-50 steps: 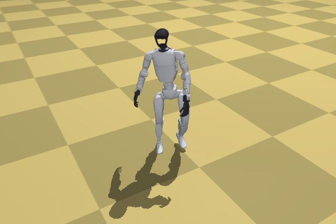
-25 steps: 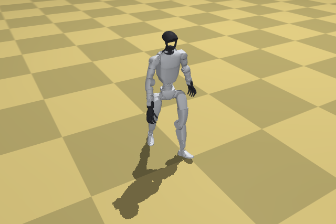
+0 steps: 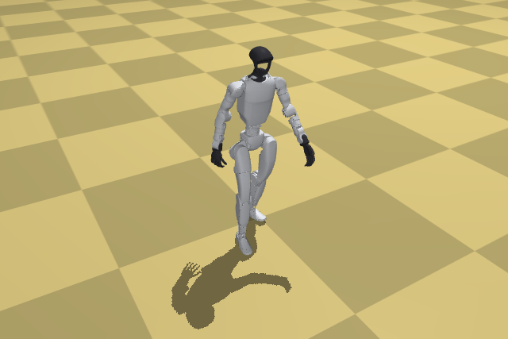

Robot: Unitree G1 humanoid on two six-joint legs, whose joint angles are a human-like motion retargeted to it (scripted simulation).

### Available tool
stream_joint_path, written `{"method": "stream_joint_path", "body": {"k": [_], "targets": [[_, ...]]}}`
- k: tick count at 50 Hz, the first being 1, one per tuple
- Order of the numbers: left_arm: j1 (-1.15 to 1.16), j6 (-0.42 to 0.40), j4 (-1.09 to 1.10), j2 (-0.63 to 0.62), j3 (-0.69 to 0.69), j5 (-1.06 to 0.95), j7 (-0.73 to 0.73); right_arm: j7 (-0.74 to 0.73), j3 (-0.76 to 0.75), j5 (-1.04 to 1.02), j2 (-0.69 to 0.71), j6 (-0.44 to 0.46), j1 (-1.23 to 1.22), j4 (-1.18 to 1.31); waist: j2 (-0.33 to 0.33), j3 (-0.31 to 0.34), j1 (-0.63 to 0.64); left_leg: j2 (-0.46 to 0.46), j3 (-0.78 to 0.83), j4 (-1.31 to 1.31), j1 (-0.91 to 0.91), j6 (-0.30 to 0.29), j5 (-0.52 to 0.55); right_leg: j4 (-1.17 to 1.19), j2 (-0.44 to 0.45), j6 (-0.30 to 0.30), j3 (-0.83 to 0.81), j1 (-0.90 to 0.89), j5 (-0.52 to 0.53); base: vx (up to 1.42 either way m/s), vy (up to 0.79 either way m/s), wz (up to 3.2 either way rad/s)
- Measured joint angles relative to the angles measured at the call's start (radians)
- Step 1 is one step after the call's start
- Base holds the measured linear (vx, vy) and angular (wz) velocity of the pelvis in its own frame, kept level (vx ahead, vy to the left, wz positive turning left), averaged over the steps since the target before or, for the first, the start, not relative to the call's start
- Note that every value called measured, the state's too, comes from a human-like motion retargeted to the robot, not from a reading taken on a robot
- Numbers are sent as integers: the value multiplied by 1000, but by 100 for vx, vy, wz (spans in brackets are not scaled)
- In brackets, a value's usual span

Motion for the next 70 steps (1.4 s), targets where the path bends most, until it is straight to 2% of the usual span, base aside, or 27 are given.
{"method": "stream_joint_path", "body": {"k": [3, 5, 9, 13, 15, 19, 22, 25, 28, 30, 33, 35, 37, 38, 40, 43, 45, 47, 50, 53, 55, 57, 60, 61, 64, 67, 70], "targets": [[-100, 24, -55, 6, -18, -10, 50, -27, 17, -21, -15, 88, -32, 10, -25, 46, -61, -45, -33, -10, 86, -19, -34, -368, -27, 105, -15, 59, 112, 64, -14, 71], [-129, 15, -93, 18, -29, -4, 53, -30, 7, -48, -13, 105, -46, 17, -26, 67, -78, -24, -35, -16, 146, -46, -52, -421, -3, 149, -11, 47, 119, 68, -33, 16], [-119, 4, -148, 24, -50, -14, 27, -43, -4, -60, -9, 117, -96, 49, -13, 42, -56, 6, -30, 2, 192, -49, -25, -421, 55, 149, 29, 33, 165, 67, -31, -30], [-29, 6, -169, 13, -77, -45, -16, -60, 5, -40, 5, 134, -177, 93, -51, 12, 25, -27, 5, 131, 190, -7, 93, -421, 63, 149, 102, 97, 163, 64, -29, -85], [37, 18, -168, 9, -92, -55, -44, -60, 12, -27, 18, 146, -231, 115, -91, 7, 92, -47, 60, 297, 135, 25, 161, -405, 61, 149, 162, 129, 117, 61, -33, -131], [178, 41, -127, 9, -109, -55, -68, -65, 44, 16, 42, 159, -367, 127, -157, -22, 210, -28, 191, 770, -147, 117, 230, -337, 45, 149, 272, 116, 34, 53, -15, -111], [274, 50, -70, 10, -98, -78, -35, -84, 80, 25, 49, 172, -492, 114, -209, -13, 323, -6, 311, 907, -285, 144, 233, -319, 40, 149, 374, 119, 12, 51, -11, -157], [346, 51, 6, 8, -79, -175, 43, -137, 132, 17, 45, 187, -630, 84, -287, 37, 472, -33, 424, 789, -330, 59, 243, -310, 26, 149, 505, 131, 1, 52, -23, -194], [419, 77, 98, 12, -41, -127, 84, -198, 117, -3, 41, 175, -726, 21, -306, 87, 570, -38, 490, 542, -319, -7, 276, -275, 25, 149, 576, 166, -38, 48, 4, -129], [466, 106, 160, 11, 13, -14, 86, -226, 85, -26, 33, 158, -764, -41, -277, 104, 613, -21, 521, 322, -291, -27, 327, -231, 52, 149, 605, 190, -77, 40, 35, -98], [539, 138, 222, 0, 134, 213, 59, -248, 22, -72, 17, 117, -784, -150, -164, 92, 662, 58, 567, -41, -245, -78, 440, -158, 147, 149, 641, 226, -141, 35, 57, -113], [584, 134, 242, -17, 217, 365, 32, -255, -9, -91, 3, 82, -783, -219, -92, 79, 693, 145, 624, -119, -275, -145, 441, -114, 197, 149, 672, 248, -186, 39, 59, -114], [619, 109, 242, -33, 272, 487, 2, -251, -24, -100, -7, 51, -777, -266, -54, 65, 712, 227, 685, -119, -328, -229, 407, -80, 230, 123, 690, 269, -224, 44, 45, -71], [632, 91, 237, -42, 291, 540, -13, -246, -28, -107, -12, 40, -772, -283, -45, 56, 714, 242, 708, -119, -365, -248, 391, -62, 231, 122, 693, 265, -241, 36, 53, -29], [647, 59, 220, -56, 304, 603, -35, -236, -28, -122, -18, 27, -761, -298, -41, 35, 713, 246, 730, -119, -435, -255, 374, -18, 225, 129, 698, 241, -270, 30, 58, -13], [637, 30, 192, -59, 292, 631, -51, -226, -15, -166, -5, 35, -732, -275, -51, 2, 735, 256, 753, -119, -459, -255, 412, 84, 250, 138, 742, 201, -288, 40, 44, -56], [606, 23, 186, -53, 277, 645, -45, -223, -7, -202, 13, 48, -703, -239, -59, -17, 751, 265, 762, -119, -444, -255, 452, 181, 288, 148, 775, 175, -272, 51, 31, -62], [552, 27, 194, -38, 260, 669, -20, -218, -4, -230, 37, 65, -666, -191, -64, -29, 749, 278, 753, -119, -413, -255, 470, 306, 346, 149, 775, 152, -204, 59, 16, -19], [437, 55, 226, -6, 236, 711, 46, -215, -4, -251, 75, 94, -599, -112, -65, -30, 731, 294, 729, -119, -341, -255, 444, 511, 428, 149, 721, 105, 1, 64, 11, 10], [296, 103, 264, 21, 214, 728, 128, -214, -16, -246, 98, 118, -514, -40, -58, -22, 695, 271, 709, -119, -261, -255, 387, 697, 453, 149, 656, 10, 220, 61, 35, 19], [204, 130, 279, 33, 194, 723, 170, -216, -32, -244, 104, 127, -446, 1, -44, -16, 658, 245, 691, -119, -202, -255, 338, 782, 457, 148, 632, -48, 287, 62, 54, 41], [119, 145, 274, 39, 163, 679, 192, -210, -47, -240, 99, 130, -373, 36, -25, -4, 603, 215, 655, -119, -138, -255, 291, 811, 433, 106, 577, -84, 268, 67, 48, 94], [5, 140, 223, 43, 89, 526, 186, -188, -59, -216, 86, 131, -270, 83, 1, 17, 478, 183, 547, -119, -51, -242, 221, 744, 355, 4, 415, -93, 156, 72, 31, 191], [-28, 130, 193, 42, 58, 450, 172, -177, -56, -198, 78, 130, -241, 97, 1, 20, 418, 159, 486, -119, -39, -219, 198, 689, 314, -3, 362, -90, 113, 71, 30, 272], [-106, 87, 88, 35, -22, 237, 117, -144, -31, -122, 56, 121, -158, 132, -10, -7, 234, 86, 298, -114, -33, -138, 134, 447, 190, 6, 213, -77, 31, 72, 26, 299], [-147, 40, -28, 25, -64, 57, 72, -121, 12, -19, 31, 108, -88, 148, -27, -72, 40, 7, 105, -74, -62, -58, 76, 69, 69, 35, 72, -38, 43, 79, 12, 302], [-150, 15, -138, 15, -53, -73, 80, -133, 2, 15, 4, 113, -33, 137, -30, -92, -119, -47, -36, -33, -14, -39, 15, -275, -9, 69, -54, 44, 70, 88, -3, 229]]}}
